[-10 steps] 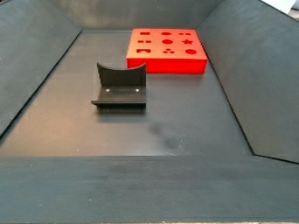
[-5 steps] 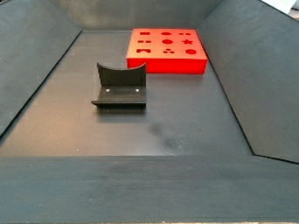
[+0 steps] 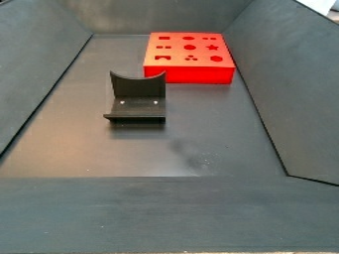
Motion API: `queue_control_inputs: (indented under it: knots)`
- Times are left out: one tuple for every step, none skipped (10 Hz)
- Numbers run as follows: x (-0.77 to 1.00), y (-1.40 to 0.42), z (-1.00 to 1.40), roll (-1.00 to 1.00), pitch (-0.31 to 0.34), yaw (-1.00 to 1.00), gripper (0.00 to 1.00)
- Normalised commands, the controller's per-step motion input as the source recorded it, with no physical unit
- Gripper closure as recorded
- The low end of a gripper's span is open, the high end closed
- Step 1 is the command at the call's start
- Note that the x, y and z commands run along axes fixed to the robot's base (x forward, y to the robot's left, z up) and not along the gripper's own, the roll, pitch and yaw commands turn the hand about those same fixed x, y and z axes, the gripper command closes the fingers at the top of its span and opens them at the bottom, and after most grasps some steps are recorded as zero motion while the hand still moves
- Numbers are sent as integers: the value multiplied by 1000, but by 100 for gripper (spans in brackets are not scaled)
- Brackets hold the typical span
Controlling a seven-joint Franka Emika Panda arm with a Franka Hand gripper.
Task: Pick up the square-circle object. Move up. Rotate the square-circle object. Place the square-circle object on the fixture. Regrasp the square-circle object. Move to above the board. Insert the square-circle object.
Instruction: Insert the square-circle object.
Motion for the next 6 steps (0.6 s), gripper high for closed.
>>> queue_control_inputs:
  knots:
    - [-29, 0, -83, 0, -47, 37, 100]
    - [-240, 0, -314, 61, -104, 137, 100]
    - [-291, 0, -389, 136, -130, 189, 100]
    - [-286, -91, -411, 176, -146, 214, 100]
    - [-134, -211, -449, 149, -117, 203, 100]
    - [-37, -286, -531, 149, -99, 51, 100]
